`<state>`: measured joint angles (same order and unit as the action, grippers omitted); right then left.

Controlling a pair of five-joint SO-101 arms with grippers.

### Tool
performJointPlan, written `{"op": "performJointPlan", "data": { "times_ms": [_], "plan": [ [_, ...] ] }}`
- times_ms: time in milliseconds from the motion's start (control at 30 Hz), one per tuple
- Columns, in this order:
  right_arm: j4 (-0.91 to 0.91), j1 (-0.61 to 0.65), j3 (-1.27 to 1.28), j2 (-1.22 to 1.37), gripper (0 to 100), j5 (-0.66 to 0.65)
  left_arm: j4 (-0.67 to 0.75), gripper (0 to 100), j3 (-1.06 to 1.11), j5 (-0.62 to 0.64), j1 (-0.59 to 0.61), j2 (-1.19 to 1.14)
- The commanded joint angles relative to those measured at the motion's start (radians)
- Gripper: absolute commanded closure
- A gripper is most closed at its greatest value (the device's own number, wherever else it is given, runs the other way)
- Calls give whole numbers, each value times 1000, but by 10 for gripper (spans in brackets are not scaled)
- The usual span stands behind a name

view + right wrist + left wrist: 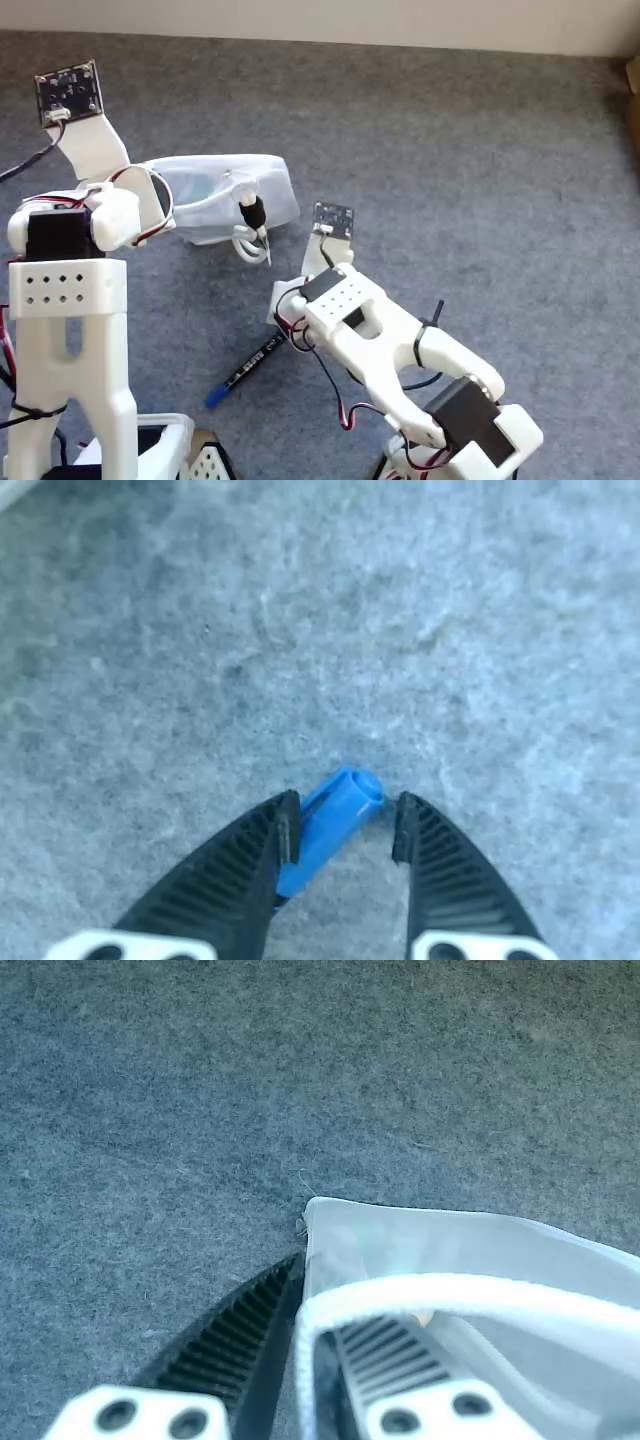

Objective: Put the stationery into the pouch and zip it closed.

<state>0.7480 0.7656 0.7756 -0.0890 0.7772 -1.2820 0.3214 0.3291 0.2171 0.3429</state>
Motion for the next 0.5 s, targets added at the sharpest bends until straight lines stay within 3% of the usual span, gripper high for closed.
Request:
{"op": "performJointPlan", "data": {
  "times_ms": [0,167,467],
  "plan": [
    [-15,-10,-38,36,861,9,35,992,67,-2,44,-48],
    [-15,-10,-38,47,996,6,35,992,67,-2,44,-48],
    [-8,-18,-38,39,990,2,35,992,68,-2,44,-48]
  ]
}}
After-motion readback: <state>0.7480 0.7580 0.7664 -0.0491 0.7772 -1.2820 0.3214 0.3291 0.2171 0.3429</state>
